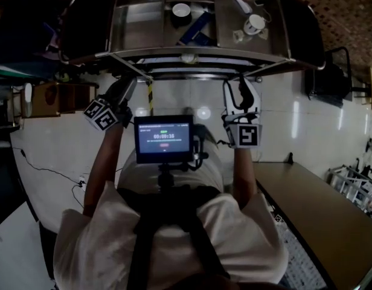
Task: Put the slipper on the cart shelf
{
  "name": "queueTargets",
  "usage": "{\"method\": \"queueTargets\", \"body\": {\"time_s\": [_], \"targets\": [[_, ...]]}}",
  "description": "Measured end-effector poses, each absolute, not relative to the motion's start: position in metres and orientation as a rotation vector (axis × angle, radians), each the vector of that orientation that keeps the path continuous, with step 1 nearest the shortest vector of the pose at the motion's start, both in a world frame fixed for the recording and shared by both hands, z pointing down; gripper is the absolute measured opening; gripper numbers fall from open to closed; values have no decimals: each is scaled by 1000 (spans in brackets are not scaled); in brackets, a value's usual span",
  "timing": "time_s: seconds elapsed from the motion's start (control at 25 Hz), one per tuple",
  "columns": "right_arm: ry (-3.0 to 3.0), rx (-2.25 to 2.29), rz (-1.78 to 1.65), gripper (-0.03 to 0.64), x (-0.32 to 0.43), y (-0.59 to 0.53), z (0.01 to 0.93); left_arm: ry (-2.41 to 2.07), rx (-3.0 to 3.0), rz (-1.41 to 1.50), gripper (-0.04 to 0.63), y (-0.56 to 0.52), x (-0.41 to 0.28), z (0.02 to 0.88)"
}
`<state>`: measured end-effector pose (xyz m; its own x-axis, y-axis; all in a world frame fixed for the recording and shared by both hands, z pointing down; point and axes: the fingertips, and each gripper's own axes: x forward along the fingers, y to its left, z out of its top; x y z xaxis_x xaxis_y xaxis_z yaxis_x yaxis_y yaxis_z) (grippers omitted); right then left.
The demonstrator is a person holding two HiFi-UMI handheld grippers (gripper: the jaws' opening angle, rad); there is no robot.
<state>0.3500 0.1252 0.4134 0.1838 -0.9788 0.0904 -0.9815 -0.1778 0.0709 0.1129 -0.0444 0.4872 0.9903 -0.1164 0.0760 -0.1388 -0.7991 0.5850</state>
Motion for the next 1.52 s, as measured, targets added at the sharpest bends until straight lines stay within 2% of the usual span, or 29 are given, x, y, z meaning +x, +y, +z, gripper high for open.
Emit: {"method": "queueTargets", "body": {"time_s": [0.64, 0.88, 1.52], "targets": [[-1850, 2360, 344, 190, 327, 122, 473, -182, 2399, 60, 2, -49, 95, 515], [-1814, 2337, 369, 190, 295, 108, 488, -147, 2391, 67, 2, -55, 81, 520], [-1811, 2219, 408, 190, 274, 111, 518, -241, 2450, 137, 2, -40, 67, 545]]}}
